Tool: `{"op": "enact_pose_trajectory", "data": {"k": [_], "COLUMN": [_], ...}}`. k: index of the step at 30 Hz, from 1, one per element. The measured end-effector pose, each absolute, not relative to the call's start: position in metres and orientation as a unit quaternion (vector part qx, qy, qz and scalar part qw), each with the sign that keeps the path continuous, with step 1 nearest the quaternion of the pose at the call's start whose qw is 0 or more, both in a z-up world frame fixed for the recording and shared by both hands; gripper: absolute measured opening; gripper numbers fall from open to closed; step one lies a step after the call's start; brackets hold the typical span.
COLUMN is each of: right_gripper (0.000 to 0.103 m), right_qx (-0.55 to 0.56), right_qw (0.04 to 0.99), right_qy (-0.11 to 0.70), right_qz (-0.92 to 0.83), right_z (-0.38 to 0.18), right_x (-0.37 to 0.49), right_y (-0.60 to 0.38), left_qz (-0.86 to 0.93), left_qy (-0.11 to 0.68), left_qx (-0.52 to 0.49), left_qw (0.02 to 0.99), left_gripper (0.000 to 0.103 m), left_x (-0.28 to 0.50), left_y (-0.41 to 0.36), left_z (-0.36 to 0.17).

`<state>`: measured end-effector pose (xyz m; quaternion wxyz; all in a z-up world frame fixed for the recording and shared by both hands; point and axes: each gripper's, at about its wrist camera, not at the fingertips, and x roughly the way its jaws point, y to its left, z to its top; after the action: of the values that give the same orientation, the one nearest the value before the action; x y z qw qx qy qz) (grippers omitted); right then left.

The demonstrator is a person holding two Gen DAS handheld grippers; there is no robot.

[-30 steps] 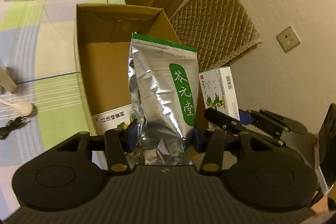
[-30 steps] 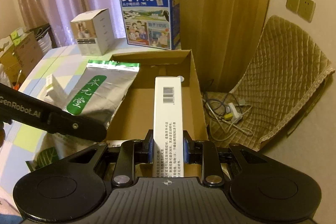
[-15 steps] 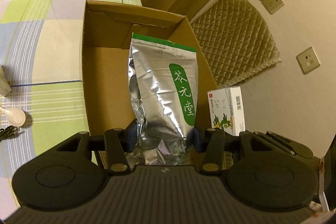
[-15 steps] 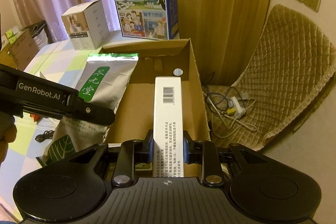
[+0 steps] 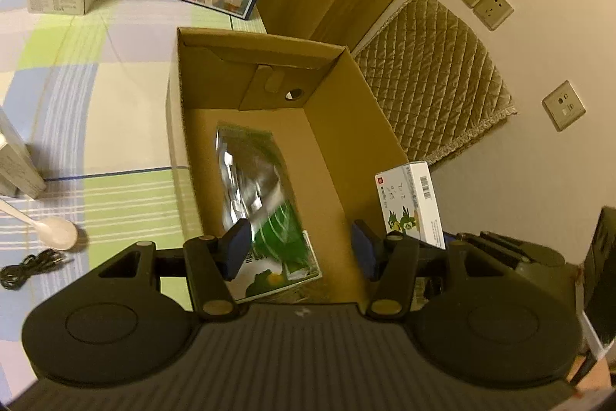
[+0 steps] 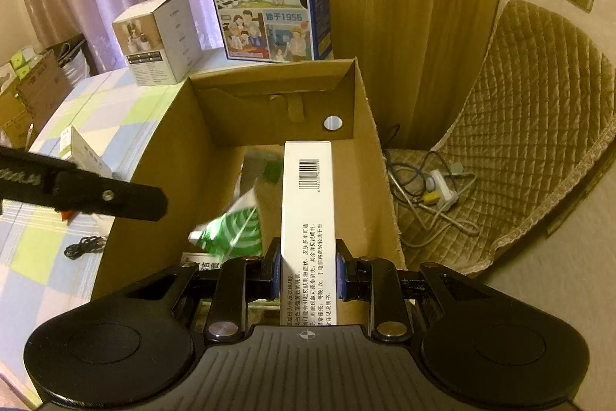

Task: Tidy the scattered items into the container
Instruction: 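Open both tools to release the tea bag and white box into the box, then move both tools back over the table toward the spoon and cable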

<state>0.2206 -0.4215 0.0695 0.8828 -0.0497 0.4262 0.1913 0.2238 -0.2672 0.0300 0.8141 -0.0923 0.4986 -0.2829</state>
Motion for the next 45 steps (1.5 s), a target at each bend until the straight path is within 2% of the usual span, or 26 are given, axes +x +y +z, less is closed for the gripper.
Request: {"op": "enact_pose_trajectory", "data": {"k": [12,17,20,28,39,42,45], "right_gripper": [0.027,0.042,0.045,0.051,0.064,0.071,0.082], "right_qx": [-0.042,-0.037,-0.032,-0.026,-0.022,-0.022,-0.017], "right_qw": [0.895,0.896,0.898,0.902,0.9,0.899,0.898], "right_qy": [0.398,0.397,0.395,0.385,0.377,0.375,0.373], "right_qz": [0.197,0.194,0.191,0.192,0.216,0.225,0.233], "right_z": [0.084,0.084,0.088,0.104,0.115,0.116,0.117], "right_x": [0.212,0.203,0.196,0.167,0.118,0.106,0.095], "right_y": [-0.418,-0.421,-0.424,-0.429,-0.409,-0.401,-0.393], "left_qz": [-0.285,-0.28,-0.278,-0.268,-0.24,-0.229,-0.216], "left_qy": [0.487,0.487,0.486,0.476,0.459,0.455,0.451], "left_qx": [-0.086,-0.09,-0.094,-0.097,-0.081,-0.072,-0.055], "left_qw": [0.821,0.822,0.823,0.832,0.851,0.858,0.864], "left_gripper": [0.053,0.055,0.06,0.062,0.076,0.078,0.082], "left_x": [0.211,0.205,0.199,0.181,0.138,0.126,0.113], "left_y": [-0.248,-0.237,-0.229,-0.202,-0.159,-0.147,-0.136], "left_z": [0.038,0.037,0.038,0.047,0.061,0.064,0.063]}}
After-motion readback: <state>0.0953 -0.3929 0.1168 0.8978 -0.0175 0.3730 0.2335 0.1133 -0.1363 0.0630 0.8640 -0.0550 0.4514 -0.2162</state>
